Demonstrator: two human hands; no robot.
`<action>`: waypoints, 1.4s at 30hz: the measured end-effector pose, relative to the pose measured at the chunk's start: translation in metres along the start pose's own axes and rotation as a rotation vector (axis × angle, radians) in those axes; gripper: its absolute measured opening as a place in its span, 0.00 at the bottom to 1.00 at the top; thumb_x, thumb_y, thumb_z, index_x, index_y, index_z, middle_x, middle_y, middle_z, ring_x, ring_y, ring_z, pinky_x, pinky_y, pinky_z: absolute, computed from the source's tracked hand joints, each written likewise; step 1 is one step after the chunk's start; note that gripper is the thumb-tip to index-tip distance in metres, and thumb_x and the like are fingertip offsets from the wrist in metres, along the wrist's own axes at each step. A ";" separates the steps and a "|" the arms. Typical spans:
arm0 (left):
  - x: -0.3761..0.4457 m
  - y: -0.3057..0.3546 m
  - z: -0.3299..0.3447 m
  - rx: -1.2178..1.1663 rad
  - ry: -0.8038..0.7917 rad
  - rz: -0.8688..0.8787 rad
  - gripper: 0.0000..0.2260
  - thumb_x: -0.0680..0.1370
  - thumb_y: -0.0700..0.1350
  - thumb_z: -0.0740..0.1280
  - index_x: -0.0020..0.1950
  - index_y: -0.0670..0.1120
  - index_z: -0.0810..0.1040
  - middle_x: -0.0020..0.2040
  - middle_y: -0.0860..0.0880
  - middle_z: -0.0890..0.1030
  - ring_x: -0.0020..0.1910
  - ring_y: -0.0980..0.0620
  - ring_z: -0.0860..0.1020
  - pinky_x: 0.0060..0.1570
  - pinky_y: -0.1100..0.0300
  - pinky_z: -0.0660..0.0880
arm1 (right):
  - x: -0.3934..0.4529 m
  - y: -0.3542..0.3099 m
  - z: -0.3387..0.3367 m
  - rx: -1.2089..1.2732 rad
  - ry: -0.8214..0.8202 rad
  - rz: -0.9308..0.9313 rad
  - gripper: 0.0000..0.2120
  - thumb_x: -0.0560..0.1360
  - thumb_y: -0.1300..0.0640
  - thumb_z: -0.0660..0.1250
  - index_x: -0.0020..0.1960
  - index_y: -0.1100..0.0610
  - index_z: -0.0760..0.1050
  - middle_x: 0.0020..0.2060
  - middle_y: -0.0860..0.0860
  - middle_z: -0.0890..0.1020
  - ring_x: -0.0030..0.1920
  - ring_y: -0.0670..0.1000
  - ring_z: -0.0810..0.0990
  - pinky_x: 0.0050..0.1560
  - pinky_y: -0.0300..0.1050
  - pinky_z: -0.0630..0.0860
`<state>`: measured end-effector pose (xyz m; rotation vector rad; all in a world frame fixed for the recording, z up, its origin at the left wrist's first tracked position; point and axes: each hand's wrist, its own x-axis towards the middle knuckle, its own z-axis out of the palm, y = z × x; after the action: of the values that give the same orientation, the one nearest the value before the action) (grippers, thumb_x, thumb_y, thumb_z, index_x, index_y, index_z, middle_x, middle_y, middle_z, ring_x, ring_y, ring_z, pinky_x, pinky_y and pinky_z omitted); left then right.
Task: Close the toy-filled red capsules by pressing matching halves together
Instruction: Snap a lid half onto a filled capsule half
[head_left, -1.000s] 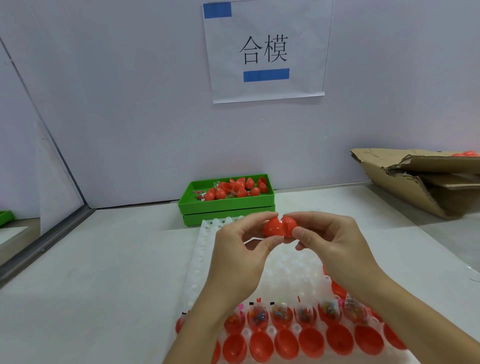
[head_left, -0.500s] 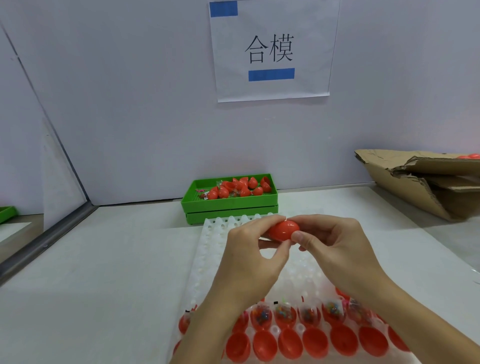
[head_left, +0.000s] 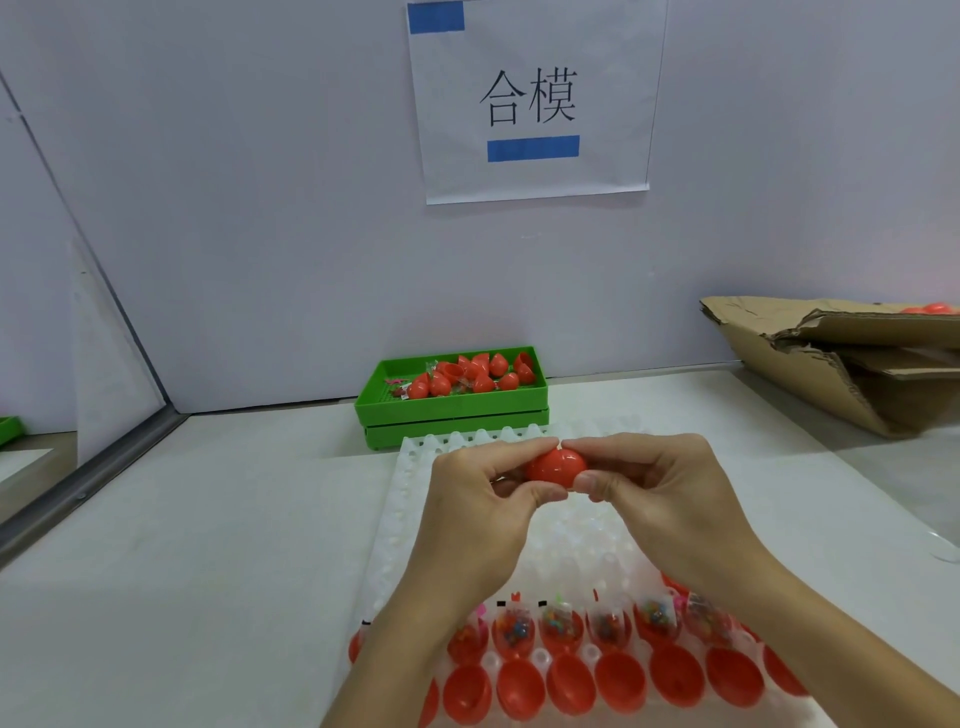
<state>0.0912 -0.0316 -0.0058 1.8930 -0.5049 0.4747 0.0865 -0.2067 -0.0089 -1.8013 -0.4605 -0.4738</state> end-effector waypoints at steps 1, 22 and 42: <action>0.000 0.000 0.000 -0.006 -0.002 0.004 0.17 0.71 0.34 0.76 0.56 0.50 0.85 0.42 0.68 0.81 0.47 0.67 0.81 0.48 0.74 0.75 | 0.000 0.001 0.000 -0.017 0.010 0.007 0.15 0.72 0.70 0.73 0.54 0.55 0.85 0.41 0.47 0.88 0.40 0.46 0.84 0.44 0.35 0.80; -0.003 0.001 0.008 0.075 -0.021 0.108 0.25 0.71 0.34 0.74 0.60 0.60 0.79 0.42 0.76 0.79 0.48 0.62 0.82 0.52 0.64 0.79 | -0.002 -0.006 -0.002 -0.288 0.042 -0.162 0.17 0.69 0.74 0.73 0.50 0.55 0.87 0.35 0.48 0.87 0.36 0.45 0.83 0.37 0.40 0.79; -0.001 0.010 0.002 -0.211 -0.039 -0.116 0.17 0.71 0.33 0.75 0.55 0.50 0.83 0.50 0.53 0.85 0.49 0.59 0.84 0.50 0.68 0.78 | -0.001 -0.005 -0.003 -0.101 0.046 0.018 0.13 0.72 0.71 0.73 0.52 0.58 0.86 0.36 0.43 0.87 0.34 0.43 0.85 0.40 0.31 0.79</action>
<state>0.0854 -0.0370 0.0009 1.7201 -0.4501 0.2970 0.0830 -0.2078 -0.0042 -1.8863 -0.3946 -0.5333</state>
